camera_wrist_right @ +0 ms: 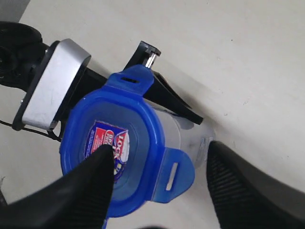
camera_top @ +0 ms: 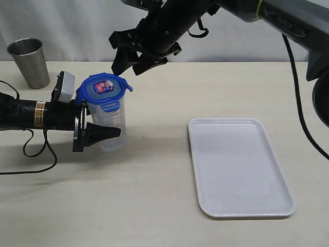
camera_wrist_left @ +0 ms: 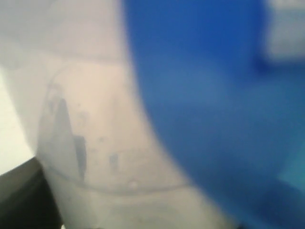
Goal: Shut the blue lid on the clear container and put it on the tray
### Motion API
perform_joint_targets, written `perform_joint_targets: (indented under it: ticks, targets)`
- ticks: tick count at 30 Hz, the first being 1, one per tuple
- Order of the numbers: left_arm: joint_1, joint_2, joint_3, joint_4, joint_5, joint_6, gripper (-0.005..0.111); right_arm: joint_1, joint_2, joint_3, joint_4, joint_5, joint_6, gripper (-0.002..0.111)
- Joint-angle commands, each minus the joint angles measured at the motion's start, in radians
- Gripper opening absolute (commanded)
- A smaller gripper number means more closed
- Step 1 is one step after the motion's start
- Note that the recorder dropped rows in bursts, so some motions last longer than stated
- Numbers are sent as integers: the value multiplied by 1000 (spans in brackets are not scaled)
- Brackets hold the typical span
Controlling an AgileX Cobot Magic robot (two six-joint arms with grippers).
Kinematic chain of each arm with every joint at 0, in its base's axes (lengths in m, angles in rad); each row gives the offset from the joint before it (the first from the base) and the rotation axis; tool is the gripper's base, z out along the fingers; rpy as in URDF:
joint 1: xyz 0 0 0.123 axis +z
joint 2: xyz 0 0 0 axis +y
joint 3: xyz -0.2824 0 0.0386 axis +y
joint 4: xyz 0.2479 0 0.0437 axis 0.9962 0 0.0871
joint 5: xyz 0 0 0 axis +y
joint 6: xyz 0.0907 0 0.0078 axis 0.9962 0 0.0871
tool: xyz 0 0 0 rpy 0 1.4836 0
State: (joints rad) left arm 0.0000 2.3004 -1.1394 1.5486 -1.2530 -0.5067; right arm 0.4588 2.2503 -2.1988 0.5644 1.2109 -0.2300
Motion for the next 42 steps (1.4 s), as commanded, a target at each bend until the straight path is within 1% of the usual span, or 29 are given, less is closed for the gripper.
perform_joint_targets:
  ticks: [1, 5, 14, 20, 24, 26, 30, 32, 39, 42]
  targets:
    - [-1, 6, -2, 40, 32, 7, 0, -2, -2, 4, 38, 10, -10, 56]
    - [-1, 6, -2, 40, 32, 7, 0, 5, -2, 4, 49, 10, -9, 56]
    - [-1, 6, -2, 31, 32, 7, 0, 68, -4, 50, -64, 10, 18, 56]
    - [-1, 6, -2, 31, 32, 5, 0, 68, -4, 50, -47, 10, 28, 56]
    - [-1, 6, -2, 31, 32, 5, 0, 68, 17, 50, 4, 10, 21, 55]
    - [-1, 6, -2, 31, 32, 5, 0, 68, 30, 50, 15, 10, 17, 52]
    - [-1, 6, -2, 31, 32, 5, 0, 68, 55, 52, 30, 10, 7, 38]
    - [-1, 6, -2, 31, 32, 1, 0, 68, 68, 54, 30, 10, 7, 34]
    - [-1, 6, -2, 31, 32, 1, 0, 68, 105, 91, 34, 10, -11, 33]
    - [-1, 6, -2, 31, 32, -11, 0, 68, 128, 119, 124, 10, -74, 33]
